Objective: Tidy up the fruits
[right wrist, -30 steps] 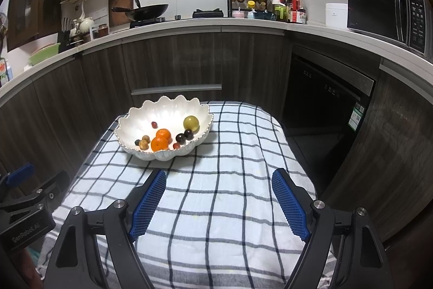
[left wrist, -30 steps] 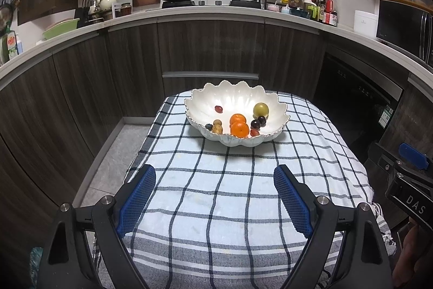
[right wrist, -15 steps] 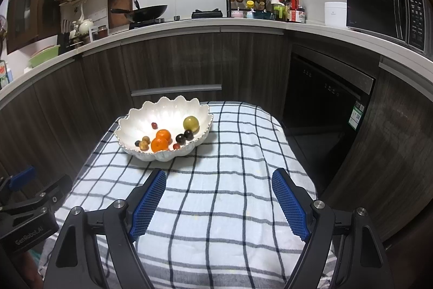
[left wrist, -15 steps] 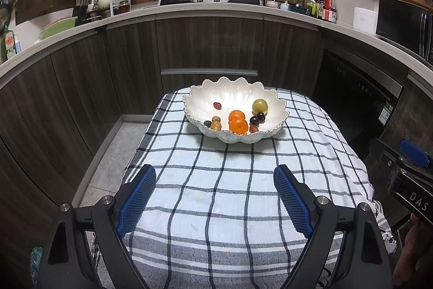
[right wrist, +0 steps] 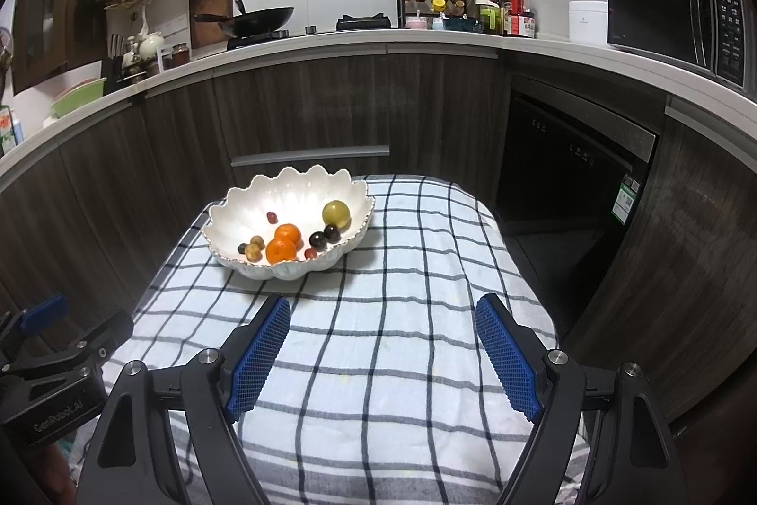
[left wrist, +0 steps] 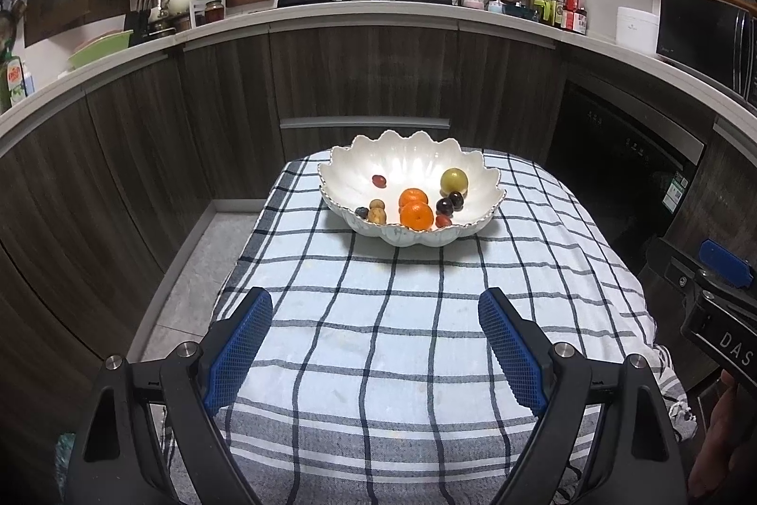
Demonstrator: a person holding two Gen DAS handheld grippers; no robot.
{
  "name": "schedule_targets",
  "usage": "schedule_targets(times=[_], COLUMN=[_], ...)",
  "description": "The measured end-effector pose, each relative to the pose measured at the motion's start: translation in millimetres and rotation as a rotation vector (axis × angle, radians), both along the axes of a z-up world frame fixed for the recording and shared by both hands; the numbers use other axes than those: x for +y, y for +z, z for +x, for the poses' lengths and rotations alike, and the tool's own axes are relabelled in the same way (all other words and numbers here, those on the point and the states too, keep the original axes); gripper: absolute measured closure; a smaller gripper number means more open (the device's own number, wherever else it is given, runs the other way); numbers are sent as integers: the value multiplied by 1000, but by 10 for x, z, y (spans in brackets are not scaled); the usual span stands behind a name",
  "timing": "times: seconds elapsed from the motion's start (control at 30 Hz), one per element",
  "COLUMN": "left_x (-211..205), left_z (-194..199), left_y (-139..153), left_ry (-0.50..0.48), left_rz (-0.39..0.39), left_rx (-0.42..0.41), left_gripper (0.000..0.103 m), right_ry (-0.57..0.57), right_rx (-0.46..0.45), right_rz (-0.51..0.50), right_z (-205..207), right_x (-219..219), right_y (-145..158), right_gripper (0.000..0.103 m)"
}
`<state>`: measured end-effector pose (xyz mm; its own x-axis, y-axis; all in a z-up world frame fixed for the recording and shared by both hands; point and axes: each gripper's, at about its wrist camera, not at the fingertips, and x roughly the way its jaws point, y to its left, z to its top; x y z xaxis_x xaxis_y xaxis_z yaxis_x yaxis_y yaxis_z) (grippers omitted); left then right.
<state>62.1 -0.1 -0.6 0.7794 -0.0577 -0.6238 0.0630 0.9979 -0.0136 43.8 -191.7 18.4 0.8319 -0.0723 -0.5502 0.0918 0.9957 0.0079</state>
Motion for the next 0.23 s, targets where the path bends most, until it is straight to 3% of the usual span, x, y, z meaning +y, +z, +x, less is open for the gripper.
schedule_targets(times=[0.23], left_x=[-4], left_z=[15], left_y=[-8], left_ry=[3], left_rz=[8], left_rx=[0], left_gripper=[14], right_ry=[-5], right_rx=[7], right_rz=[1], right_z=[9], right_x=[9], right_y=[-41], right_gripper=[22])
